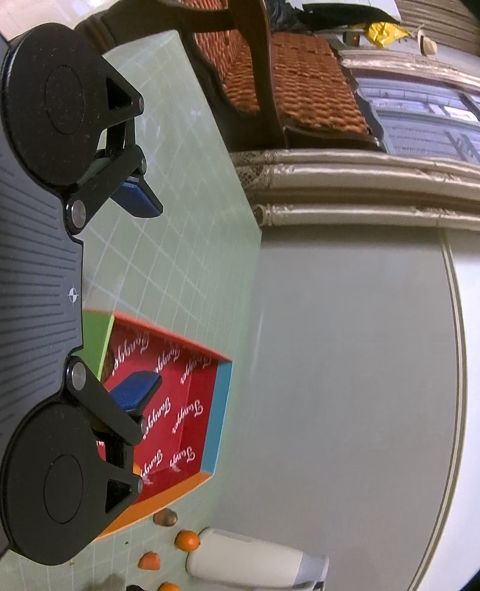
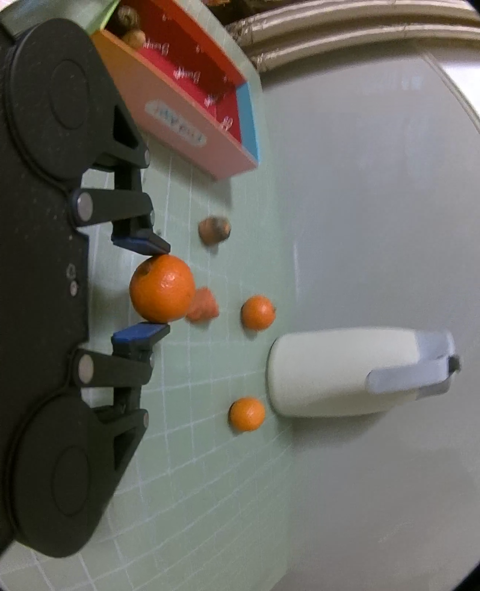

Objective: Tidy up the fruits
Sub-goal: 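Carry the large mandarin into the red box and open the right gripper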

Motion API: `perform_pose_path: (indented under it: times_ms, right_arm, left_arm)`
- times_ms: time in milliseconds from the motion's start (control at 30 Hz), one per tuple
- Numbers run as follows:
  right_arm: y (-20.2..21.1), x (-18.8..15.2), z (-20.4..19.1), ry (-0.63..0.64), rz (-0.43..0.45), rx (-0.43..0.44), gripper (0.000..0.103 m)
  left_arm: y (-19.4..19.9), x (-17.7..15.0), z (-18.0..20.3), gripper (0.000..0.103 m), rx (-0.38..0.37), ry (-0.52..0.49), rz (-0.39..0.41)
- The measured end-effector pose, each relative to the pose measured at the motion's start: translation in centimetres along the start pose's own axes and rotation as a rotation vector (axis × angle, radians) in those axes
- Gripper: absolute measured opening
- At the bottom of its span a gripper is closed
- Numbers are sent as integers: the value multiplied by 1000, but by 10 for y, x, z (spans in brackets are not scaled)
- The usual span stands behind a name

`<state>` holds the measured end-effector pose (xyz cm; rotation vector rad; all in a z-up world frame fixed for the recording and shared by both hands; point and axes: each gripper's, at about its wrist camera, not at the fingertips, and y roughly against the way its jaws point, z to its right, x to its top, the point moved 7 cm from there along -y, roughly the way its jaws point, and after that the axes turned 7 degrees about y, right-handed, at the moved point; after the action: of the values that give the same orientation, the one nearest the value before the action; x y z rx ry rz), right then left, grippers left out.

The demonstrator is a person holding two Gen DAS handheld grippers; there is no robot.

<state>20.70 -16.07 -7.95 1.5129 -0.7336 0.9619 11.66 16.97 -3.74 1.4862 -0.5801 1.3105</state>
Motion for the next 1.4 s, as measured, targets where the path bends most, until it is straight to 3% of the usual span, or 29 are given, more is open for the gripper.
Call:
perform_pose_path:
  times_ms: [167,533,833,1300,1400]
  right_arm:
    - [10,9,-25,32,32,55,38]
    - [31,31,-91,116,100,202,38]
    - [27,28,-146,212,85,301,38]
    - [19,19,-169,260,56,328,39]
    - [20,20,-169,262,68,325,44]
  left_arm:
    - [2,1,-12,96,36,2,13]
    - [4,3,-38,97,75,22,14]
    - [4,4,-46,97,86,36,11]
    - [3,3,-46,97,95,11,11]
    - [3,2,-46,97,97,11,9]
